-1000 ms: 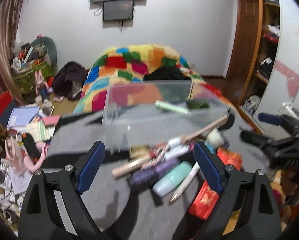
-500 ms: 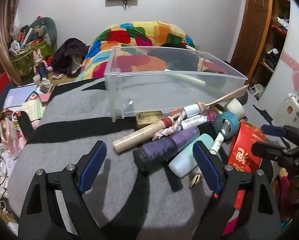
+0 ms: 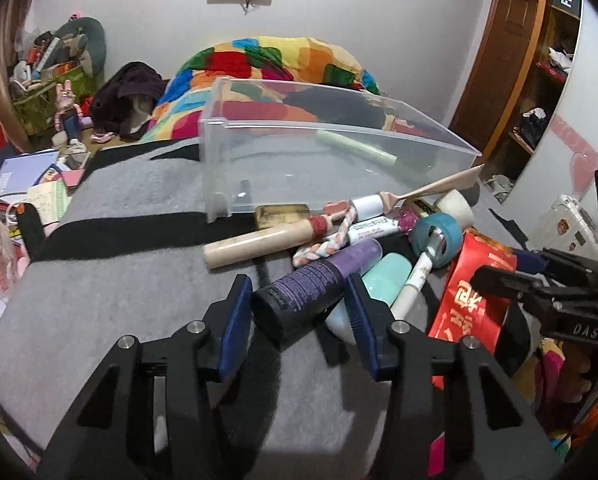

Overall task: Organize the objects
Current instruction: 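Grasp the purple spray bottle with the left tool while the right tool grasps the red packet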

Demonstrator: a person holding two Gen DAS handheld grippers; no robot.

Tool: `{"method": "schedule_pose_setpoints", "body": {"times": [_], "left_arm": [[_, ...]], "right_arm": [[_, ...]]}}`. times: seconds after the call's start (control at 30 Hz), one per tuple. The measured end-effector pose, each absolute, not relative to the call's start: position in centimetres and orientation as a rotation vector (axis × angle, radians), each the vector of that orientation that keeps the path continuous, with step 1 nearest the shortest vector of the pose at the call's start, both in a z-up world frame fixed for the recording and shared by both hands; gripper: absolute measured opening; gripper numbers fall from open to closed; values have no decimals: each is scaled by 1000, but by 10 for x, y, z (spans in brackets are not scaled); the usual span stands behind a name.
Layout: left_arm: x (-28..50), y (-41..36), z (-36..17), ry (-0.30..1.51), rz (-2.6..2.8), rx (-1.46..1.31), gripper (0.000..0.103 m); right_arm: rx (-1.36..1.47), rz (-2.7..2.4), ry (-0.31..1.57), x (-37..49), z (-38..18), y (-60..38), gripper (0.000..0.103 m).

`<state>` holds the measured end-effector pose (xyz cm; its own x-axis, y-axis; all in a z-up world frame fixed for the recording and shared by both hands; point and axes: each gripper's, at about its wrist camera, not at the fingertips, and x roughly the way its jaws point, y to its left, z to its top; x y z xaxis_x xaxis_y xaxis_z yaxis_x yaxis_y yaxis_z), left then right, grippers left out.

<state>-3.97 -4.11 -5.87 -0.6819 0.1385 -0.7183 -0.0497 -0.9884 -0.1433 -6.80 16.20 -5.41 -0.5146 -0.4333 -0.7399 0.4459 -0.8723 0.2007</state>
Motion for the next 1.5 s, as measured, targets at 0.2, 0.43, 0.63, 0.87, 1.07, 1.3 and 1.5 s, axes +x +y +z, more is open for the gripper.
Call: {"method": "schedule_pose_setpoints", "body": {"times": [0.2,0.43,0.63,0.87,1.07,1.3,1.5], "left_arm": [[-22,-51,-57,-195,2809,-1219,47],[-1,-60,-55,-215,2822,-1233,47],[8,-55,-59,-210,2736,-1263,49],[4,-55,-57,-164,2782,-1241,60],[-14,-62,-63,-187,2807,-1233,61],[-13,-50,-68,-113,2856,-1174,43],[-2,-54,-65,-162,2847,-1167,26]], "right_arm": [[1113,-2374,36,-64,-48,167,44],[1117,-2371,17,-57,-46,176,41],[1124,-2372,61,-50,-46,176,43],[1175,-2349,45,-47,-53,179,68],[1213,-2315,-55,-59,-62,181,68],[1181,-2314,-101,-63,-63,175,51],[1131,-2314,-143,-59,-57,183,40]]}}
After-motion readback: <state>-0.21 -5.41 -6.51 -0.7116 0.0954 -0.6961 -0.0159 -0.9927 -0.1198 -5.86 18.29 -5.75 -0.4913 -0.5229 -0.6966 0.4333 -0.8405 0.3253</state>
